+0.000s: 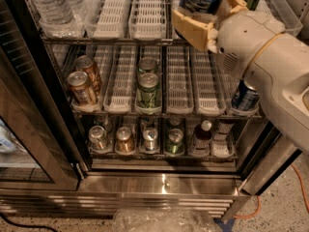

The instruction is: Pick pepsi can from top shelf of fridge

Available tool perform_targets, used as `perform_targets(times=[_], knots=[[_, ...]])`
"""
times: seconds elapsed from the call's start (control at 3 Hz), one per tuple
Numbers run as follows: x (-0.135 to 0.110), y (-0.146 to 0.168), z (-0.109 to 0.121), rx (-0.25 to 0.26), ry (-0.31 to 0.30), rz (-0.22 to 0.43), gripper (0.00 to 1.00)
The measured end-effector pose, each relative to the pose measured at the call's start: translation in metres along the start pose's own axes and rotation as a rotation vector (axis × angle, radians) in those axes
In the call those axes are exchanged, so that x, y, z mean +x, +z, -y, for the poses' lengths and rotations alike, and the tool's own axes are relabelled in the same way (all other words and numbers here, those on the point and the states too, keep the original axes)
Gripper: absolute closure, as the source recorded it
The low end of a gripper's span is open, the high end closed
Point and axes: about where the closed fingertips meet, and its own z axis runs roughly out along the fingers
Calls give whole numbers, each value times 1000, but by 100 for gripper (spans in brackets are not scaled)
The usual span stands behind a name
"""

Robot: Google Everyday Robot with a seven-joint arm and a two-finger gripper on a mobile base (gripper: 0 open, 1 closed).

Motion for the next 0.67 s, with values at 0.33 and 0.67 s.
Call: perform_targets(times=[0.33,0.67], knots=[[10,-12,-14,-54,2,-44,100],[26,-22,-23,-101,-3,-98,100]])
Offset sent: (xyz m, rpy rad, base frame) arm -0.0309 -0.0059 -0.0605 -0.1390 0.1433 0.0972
